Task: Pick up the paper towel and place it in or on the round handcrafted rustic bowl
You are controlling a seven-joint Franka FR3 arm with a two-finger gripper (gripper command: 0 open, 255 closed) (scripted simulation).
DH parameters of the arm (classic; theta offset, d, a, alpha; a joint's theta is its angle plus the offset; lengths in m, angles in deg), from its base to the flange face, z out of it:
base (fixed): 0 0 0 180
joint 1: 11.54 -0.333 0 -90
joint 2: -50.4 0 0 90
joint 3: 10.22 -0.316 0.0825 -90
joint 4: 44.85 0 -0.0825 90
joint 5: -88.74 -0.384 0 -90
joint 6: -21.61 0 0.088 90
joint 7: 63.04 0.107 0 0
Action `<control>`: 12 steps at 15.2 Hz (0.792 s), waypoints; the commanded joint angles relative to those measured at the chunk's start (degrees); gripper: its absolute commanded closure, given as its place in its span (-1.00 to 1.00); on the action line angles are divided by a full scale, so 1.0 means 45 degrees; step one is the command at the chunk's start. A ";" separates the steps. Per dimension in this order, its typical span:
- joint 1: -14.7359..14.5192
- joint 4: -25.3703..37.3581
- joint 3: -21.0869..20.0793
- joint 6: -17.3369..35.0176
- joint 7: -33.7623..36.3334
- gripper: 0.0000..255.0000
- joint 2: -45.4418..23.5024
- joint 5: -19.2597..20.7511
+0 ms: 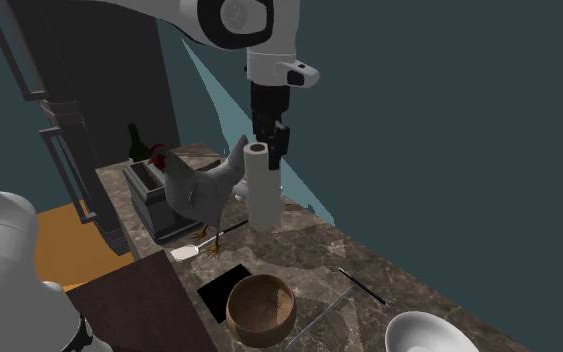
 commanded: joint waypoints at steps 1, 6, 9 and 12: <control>0.0211 -0.0329 0.0312 -0.0194 -0.0478 1.00 0.0495 0.0120; 0.0810 -0.0930 0.1221 -0.0740 -0.1771 1.00 0.1591 0.0574; 0.1107 -0.1254 0.1681 -0.0843 -0.2407 1.00 0.2005 0.0839; 0.1114 -0.1742 0.1702 -0.0325 -0.2427 1.00 0.1975 0.0845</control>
